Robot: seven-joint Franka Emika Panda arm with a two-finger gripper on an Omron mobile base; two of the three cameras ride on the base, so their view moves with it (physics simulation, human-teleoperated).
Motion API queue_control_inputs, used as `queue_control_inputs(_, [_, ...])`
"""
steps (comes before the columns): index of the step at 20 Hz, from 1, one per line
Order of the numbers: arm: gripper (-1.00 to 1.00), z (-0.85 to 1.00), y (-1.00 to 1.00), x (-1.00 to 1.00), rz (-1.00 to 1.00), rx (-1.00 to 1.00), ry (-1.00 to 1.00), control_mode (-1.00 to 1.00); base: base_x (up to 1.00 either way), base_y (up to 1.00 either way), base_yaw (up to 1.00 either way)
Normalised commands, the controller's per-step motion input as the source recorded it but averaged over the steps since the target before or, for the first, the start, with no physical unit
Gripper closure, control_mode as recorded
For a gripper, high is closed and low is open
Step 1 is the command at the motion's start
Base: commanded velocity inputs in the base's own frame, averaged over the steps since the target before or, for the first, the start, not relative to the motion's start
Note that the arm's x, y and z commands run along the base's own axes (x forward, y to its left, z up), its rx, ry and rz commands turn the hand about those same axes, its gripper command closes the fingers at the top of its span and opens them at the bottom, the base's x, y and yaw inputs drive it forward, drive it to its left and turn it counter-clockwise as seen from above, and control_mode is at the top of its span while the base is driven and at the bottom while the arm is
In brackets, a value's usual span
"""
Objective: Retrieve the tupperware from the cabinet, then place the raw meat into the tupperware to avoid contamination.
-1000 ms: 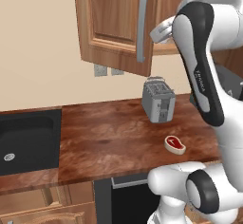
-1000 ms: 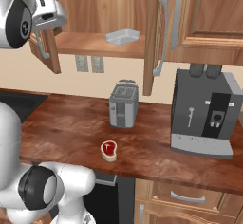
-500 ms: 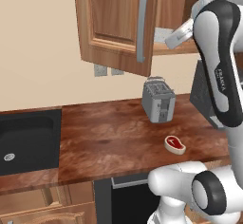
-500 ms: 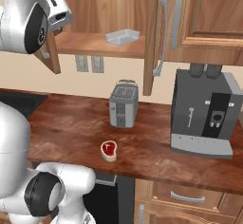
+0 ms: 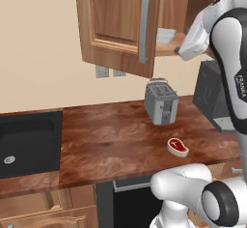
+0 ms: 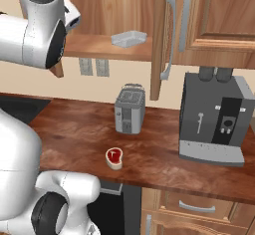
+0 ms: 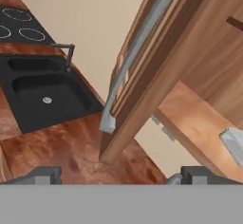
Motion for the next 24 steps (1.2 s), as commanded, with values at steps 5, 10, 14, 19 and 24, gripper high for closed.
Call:
queue_control_inputs(5, [-1.00,-0.04,0.00,0.00,0.19,-0.10,-0.10,-1.00,0.00,0.00,0.00])
queue_control_inputs(10, [-1.00,0.00,-0.07,0.00,0.19,-0.11,-0.11,-1.00,0.00,0.00,0.00])
queue_control_inputs(14, [-1.00,0.00,-0.07,0.00,0.16,-0.14,-0.12,-1.00,0.00,0.00,0.00])
queue_control_inputs(19, [-1.00,0.00,-0.01,0.00,0.14,-0.15,-0.11,-1.00,0.00,0.00,0.00])
queue_control_inputs(24, [-1.00,0.00,0.01,0.01,0.11,-0.12,-0.10,-1.00,0.00,0.00,0.00])
